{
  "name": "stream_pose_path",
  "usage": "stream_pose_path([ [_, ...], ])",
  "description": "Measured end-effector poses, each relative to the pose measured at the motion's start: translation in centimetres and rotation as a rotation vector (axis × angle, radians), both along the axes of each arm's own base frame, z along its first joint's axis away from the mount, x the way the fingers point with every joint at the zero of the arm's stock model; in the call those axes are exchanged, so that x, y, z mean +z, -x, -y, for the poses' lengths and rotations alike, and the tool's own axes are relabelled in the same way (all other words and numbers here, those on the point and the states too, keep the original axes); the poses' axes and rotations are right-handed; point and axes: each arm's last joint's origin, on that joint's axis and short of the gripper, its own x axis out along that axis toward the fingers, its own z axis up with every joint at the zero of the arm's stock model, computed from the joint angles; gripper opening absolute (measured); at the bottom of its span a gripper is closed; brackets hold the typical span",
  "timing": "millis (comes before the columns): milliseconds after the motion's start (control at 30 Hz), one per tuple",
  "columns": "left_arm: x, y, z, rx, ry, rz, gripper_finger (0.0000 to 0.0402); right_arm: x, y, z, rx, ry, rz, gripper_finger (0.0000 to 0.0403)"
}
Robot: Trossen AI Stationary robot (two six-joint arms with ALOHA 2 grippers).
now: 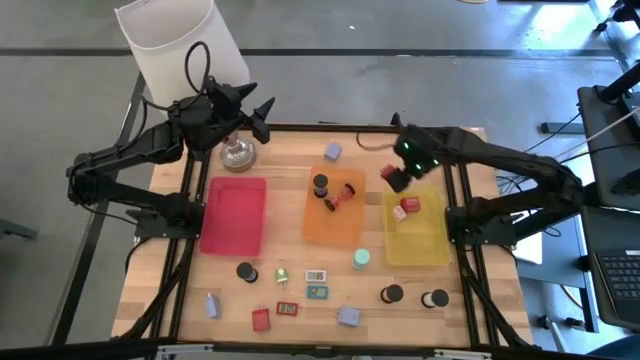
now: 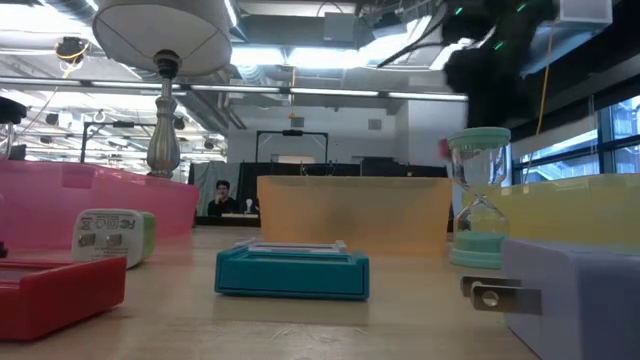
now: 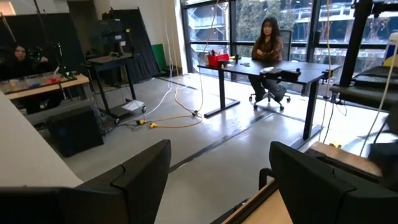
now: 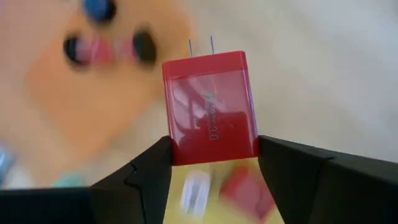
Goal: Pick & Place Office items
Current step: Put the top red charger adapter into the yellow bin
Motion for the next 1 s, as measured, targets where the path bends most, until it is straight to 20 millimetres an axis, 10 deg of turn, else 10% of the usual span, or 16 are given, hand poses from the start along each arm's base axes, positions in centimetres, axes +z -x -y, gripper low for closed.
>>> stream_pose_path([
  [300, 0.0, 0.0, 0.0, -0.002, -0.028, -0.037, 0.0269, -0.1, 2.9, -5.1, -0.057, -0.097, -0.252, 0.0210],
  [733, 0.0, 0.0, 0.0, -0.003, -0.032, -0.046, 0.0269, -7.9, 3.3, -5.4, -0.156, -0.066, -0.262, 0.0211],
  [1000, 0.0, 0.0, 0.0, -0.003, -0.032, -0.046, 0.0269, -8.6, 3.3, -5.1, -0.176, 0.052, -0.247, 0.0222],
])
